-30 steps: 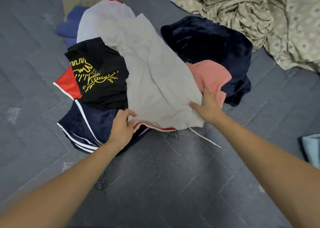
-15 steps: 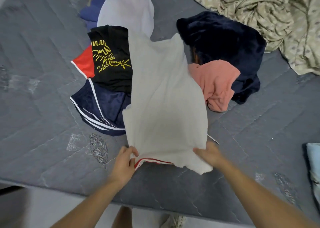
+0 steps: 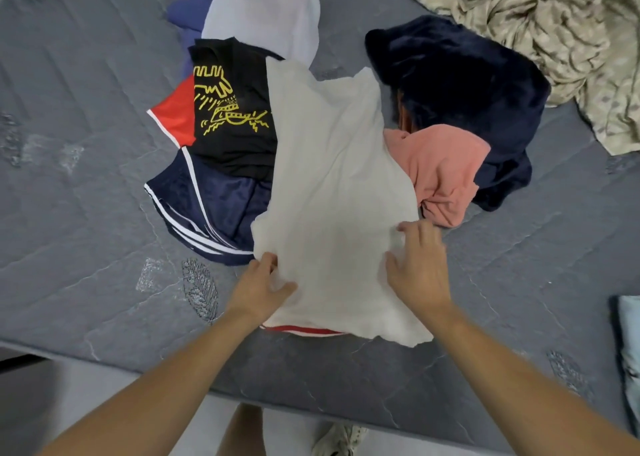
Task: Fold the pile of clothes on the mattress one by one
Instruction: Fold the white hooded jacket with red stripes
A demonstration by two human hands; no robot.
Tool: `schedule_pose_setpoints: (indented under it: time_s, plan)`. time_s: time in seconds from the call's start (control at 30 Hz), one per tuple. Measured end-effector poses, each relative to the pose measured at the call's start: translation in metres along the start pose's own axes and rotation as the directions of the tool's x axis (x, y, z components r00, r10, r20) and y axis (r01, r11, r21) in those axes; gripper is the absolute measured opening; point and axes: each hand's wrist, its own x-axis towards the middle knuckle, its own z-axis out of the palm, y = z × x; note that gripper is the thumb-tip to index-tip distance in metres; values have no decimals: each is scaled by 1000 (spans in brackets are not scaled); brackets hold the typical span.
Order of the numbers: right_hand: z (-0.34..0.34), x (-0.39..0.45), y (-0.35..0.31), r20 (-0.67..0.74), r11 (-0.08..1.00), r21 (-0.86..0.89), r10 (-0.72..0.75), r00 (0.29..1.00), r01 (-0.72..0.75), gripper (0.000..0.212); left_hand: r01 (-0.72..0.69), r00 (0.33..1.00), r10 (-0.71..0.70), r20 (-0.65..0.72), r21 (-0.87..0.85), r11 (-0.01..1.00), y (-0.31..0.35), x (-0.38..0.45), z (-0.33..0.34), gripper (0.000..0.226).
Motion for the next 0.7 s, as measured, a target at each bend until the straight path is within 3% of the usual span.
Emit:
schedule_pose_setpoints:
  time_s: [0.07,0.13,0.23,0.33,0.4,0.47,0.6,0.7]
  plan:
    - [12,-21,-12,120,992,30,-126,985,124,26,-51,998,54,-21,138,989,-4,-10,0,53]
    - [31,-56,-18,310,984,42,-177,934,173,20,-152,983,168,-67,197,968,-16,-28,8,51]
    - [58,-106,-18,458,974,-65,-165,874,217,50,-300,951,305,39,346,889,-38,-54,27,58]
    - [76,-132,-16,529,955,-180,-109,842,237,97,-354,934,330,139,502,789,-48,-63,44,78]
    - [85,-139,-12,545,942,-212,-107,832,259,110,-357,929,344,135,567,742,-50,-61,53,85]
    - [93,-140,-4,510,933,-210,-150,847,292,100,-331,933,354,67,551,766,-52,-55,59,75]
    - [99,-129,13,289,927,-151,-289,912,342,44,-338,913,404,-66,433,835,-47,-38,56,29]
    - [82,-112,5,243,969,-45,-225,944,243,22,-371,890,445,-99,410,833,-37,-31,41,12]
